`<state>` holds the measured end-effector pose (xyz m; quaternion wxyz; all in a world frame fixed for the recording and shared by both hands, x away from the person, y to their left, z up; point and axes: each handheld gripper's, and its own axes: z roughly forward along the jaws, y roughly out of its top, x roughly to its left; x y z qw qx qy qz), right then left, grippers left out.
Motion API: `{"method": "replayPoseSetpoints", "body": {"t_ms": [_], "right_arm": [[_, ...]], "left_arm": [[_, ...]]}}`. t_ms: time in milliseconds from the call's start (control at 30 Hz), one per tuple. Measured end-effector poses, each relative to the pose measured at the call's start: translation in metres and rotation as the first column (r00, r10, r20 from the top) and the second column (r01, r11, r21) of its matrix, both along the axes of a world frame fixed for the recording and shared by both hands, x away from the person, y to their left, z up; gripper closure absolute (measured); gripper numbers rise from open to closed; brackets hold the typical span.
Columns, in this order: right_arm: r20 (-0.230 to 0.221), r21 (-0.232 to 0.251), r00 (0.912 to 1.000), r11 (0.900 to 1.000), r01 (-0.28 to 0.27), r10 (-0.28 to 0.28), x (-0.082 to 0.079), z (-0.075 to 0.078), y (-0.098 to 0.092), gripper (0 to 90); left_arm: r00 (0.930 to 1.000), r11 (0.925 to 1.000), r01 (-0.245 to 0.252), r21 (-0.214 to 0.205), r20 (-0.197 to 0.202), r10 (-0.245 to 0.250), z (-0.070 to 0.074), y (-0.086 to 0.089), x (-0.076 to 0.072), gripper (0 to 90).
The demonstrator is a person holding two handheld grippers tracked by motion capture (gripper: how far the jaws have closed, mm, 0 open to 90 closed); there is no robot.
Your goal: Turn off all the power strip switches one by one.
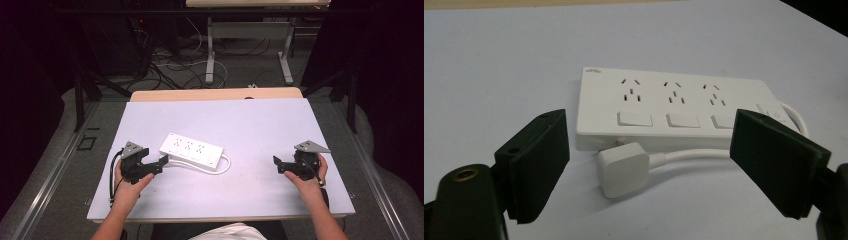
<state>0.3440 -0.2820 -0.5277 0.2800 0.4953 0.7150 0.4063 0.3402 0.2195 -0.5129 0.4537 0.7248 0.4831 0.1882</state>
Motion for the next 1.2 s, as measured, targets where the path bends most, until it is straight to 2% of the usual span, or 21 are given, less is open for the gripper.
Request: {"method": "replayPoseSetpoints", "body": {"t_ms": [133, 267, 333, 567, 633, 733, 800, 967, 1033, 1167, 1200], "right_arm": [[-0.004, 0.007, 0.9998, 0.9998, -0.017, 0.017, 0.001, 0.0, 0.001, 4.4], [-0.012, 0.002, 0.9997, 0.9998, -0.02, 0.02, 0.002, -0.001, 0.002, 4.6], [-0.013, 0.006, 0.9996, 0.9997, -0.023, 0.023, 0.002, -0.001, 0.002, 4.7], [-0.009, 0.0, 0.9994, 0.9995, -0.032, 0.032, 0.0, 0.0, 0.003, 4.9], [-0.01, -0.001, 0.9993, 0.9994, -0.035, 0.035, 0.001, 0.0, 0.004, 5.4], [-0.006, -0.003, 0.9991, 0.9991, -0.043, 0.043, 0.002, -0.001, 0.007, 5.5], [-0.006, -0.006, 0.9985, 0.9985, -0.055, 0.055, 0.002, -0.002, 0.01, 5.5], [-0.015, -0.015, 0.997, 0.997, -0.076, 0.076, 0.002, -0.004, 0.016, 5.5], [-0.015, -0.027, 0.9958, 0.9955, -0.091, 0.09, 0.001, -0.004, 0.018, 5.5], [-0.013, -0.017, 0.996, 0.9959, -0.088, 0.088, 0.001, -0.004, 0.019, 5.5], [-0.017, -0.022, 0.9961, 0.996, -0.087, 0.087, 0.0, -0.004, 0.019, 5.5]], "left_arm": [[0.9998, 0.9997, 0.02, 0.012, 0.005, -0.02, 0.0, -0.006, -0.001, 16.5], [0.9989, 0.9978, 0.037, 0.055, 0.027, -0.038, 0.004, -0.016, -0.002, 17.0], [0.9983, 0.9961, 0.044, 0.076, 0.034, -0.047, 0.007, -0.021, -0.002, 20.8], [0.9965, 0.9916, 0.077, 0.104, 0.024, -0.08, 0.015, -0.039, 0.003, 29.0], [0.9961, 0.9894, 0.077, 0.123, 0.032, -0.082, 0.018, -0.043, 0.004, 36.8], [0.9957, 0.9889, 0.073, 0.129, 0.047, -0.08, 0.022, -0.049, 0.006, 42.8], [0.9944, 0.9884, 0.081, 0.128, 0.057, -0.089, 0.024, -0.053, 0.008, 45.2], [0.9917, 0.9826, 0.1, 0.157, 0.064, -0.111, 0.023, -0.067, 0.013, 45.3], [0.9896, 0.9793, 0.124, 0.16, 0.053, -0.134, 0.022, -0.072, 0.016, 46.3], [0.9894, 0.9756, 0.132, 0.176, 0.037, -0.14, 0.019, -0.084, 0.02, 46.9], [0.9875, 0.9718, 0.147, 0.184, 0.03, -0.155, 0.02, -0.086, 0.021, 48.5]]}}
